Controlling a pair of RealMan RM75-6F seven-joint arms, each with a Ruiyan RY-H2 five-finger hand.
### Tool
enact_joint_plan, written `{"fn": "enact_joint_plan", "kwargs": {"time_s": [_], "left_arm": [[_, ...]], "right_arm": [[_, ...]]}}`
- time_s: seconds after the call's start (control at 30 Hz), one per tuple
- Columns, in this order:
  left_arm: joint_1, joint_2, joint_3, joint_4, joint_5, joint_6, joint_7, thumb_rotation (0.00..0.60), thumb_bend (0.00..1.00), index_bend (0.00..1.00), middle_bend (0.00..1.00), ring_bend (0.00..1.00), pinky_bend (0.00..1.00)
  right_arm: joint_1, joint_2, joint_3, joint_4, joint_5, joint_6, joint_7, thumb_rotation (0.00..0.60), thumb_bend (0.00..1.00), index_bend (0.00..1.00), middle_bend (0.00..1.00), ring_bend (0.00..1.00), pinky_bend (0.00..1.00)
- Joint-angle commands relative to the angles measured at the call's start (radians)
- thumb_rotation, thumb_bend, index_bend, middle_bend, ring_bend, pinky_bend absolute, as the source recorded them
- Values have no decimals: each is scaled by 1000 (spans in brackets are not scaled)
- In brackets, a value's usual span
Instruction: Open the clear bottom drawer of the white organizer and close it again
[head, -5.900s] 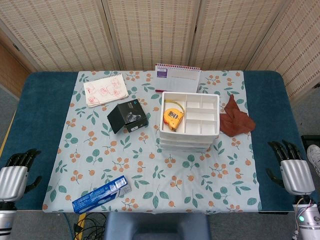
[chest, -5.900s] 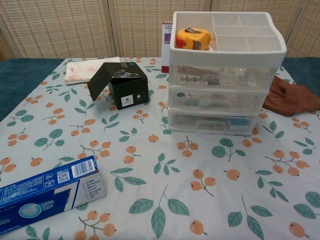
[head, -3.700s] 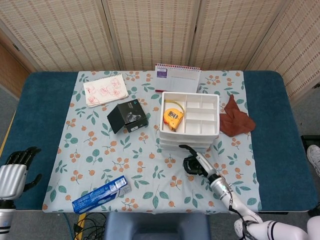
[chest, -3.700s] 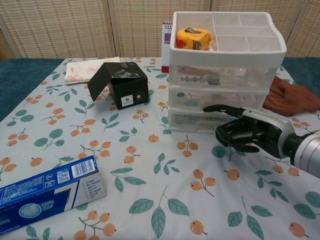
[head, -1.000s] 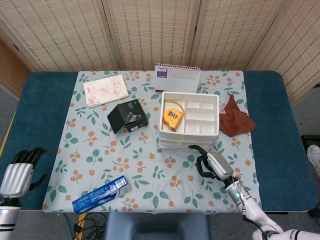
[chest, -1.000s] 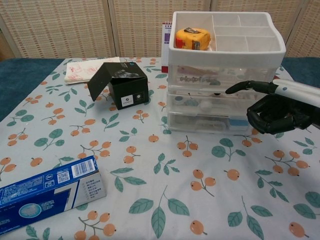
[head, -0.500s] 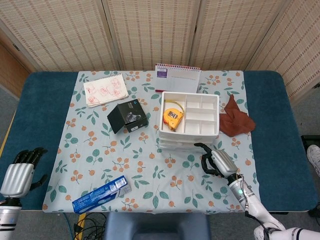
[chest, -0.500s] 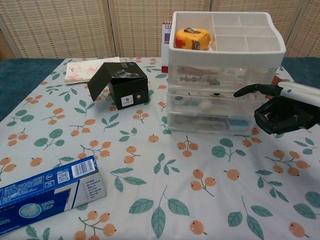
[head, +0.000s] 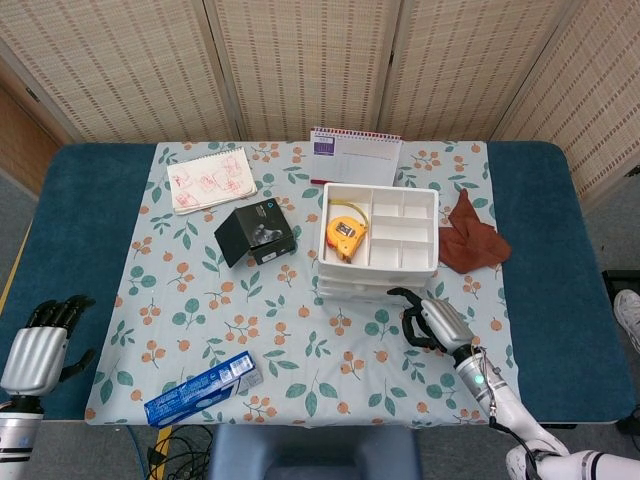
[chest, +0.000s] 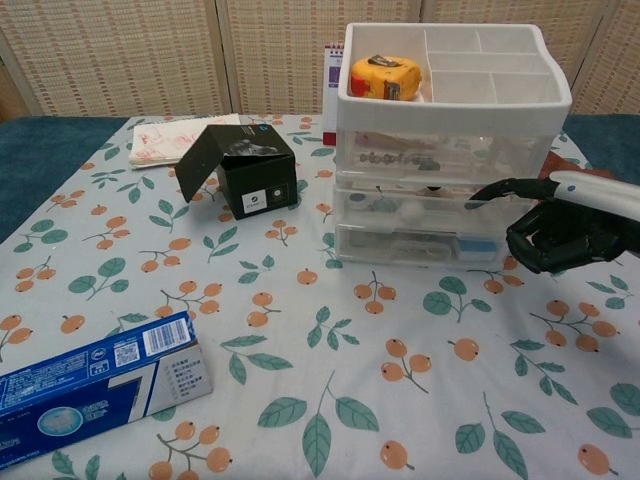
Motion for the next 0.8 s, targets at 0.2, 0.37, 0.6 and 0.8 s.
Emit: {"fn": "enact_joint_plan", "kwargs": {"time_s": [0.2,0.37,0.6,0.8], "left_arm": [[-2,-1,0,-1,2,0,2,600,244,213,190,213,151],[-3,-2,0,-2,0,-3,6,600,244,213,190,213,151],[-3,-4,1,1,2,-2,1,600,244,213,190,213,151],[-4,-6,1,4,6,-1,-4,600,244,213,190,213,151]], "right_arm": [[-14,22,-23,-33,-24,7,-1,600,661,276,728,901,1000],[-29,45,-56,-68,-58,14,-6,600,660,278,728,901,1000],[-49,76,-103,-107,-96,19,-32,600,661,278,728,901,1000],[-68,90,-116,-124,-122,51,-39,600,661,278,728,901,1000]]}}
